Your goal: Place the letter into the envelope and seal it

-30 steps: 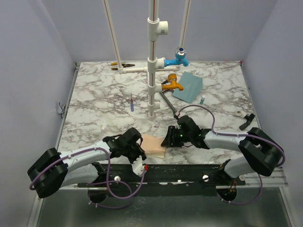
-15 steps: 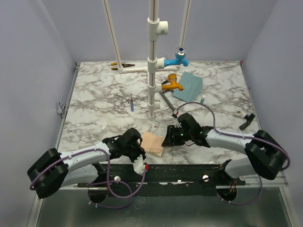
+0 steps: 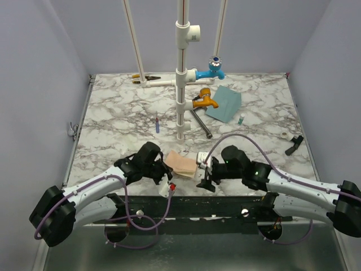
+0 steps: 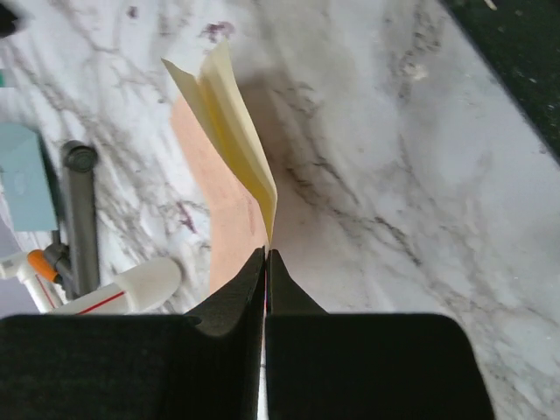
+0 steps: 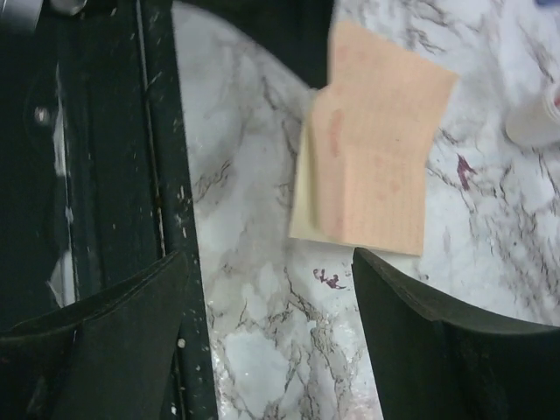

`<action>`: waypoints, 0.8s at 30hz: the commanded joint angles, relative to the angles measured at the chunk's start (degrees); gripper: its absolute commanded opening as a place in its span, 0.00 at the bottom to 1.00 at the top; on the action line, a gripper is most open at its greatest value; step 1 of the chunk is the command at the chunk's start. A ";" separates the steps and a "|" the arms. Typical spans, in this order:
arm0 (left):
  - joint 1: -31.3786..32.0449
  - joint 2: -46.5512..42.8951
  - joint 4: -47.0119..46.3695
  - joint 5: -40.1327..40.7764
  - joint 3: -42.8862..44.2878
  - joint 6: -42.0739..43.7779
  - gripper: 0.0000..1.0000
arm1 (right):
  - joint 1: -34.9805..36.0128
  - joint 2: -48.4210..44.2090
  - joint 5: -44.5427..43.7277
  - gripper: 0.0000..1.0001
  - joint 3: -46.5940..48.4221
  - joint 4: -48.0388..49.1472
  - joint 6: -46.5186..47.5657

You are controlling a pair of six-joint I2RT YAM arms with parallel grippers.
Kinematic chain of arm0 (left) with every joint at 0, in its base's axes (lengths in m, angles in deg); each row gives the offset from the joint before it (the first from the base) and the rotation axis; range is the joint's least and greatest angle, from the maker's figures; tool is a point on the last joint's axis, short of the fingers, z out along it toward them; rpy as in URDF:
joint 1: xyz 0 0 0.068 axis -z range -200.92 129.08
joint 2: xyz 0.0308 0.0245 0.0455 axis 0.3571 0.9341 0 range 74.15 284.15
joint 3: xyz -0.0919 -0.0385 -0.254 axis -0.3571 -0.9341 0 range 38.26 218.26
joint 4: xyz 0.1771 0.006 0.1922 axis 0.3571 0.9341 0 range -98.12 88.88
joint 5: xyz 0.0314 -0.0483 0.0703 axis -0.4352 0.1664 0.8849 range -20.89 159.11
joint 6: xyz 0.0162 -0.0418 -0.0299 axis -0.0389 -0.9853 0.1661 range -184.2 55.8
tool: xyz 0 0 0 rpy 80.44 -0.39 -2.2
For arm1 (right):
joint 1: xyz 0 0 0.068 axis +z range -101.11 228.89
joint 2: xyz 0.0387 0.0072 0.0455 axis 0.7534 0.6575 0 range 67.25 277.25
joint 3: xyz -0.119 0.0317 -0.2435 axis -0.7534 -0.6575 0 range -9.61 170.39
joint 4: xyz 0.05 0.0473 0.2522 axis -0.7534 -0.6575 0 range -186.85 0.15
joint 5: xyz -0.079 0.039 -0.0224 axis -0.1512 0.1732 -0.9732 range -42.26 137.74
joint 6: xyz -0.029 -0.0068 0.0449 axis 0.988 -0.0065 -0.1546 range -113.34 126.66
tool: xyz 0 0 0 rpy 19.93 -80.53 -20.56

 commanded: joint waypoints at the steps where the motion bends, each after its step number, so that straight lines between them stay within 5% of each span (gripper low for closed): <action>1: -3.19 -1.98 5.00 -12.51 5.21 -1.69 0.00 | 7.24 -2.95 -8.14 0.82 -6.94 4.27 24.09; 4: -3.81 -1.91 5.11 -13.75 4.16 1.67 0.00 | 10.78 0.34 -15.70 0.99 -9.72 11.73 25.83; 8: -3.96 -2.37 5.10 -14.70 3.40 2.18 0.00 | 11.30 5.92 -22.68 1.00 -16.74 33.46 28.59; 13: -4.46 -2.65 5.11 -14.72 1.97 4.24 0.00 | 11.30 9.16 -26.13 1.00 -19.38 44.22 27.56; 24: -4.82 -2.64 5.00 -14.65 1.86 5.17 0.00 | 11.32 12.56 -18.23 1.00 -17.81 36.17 31.44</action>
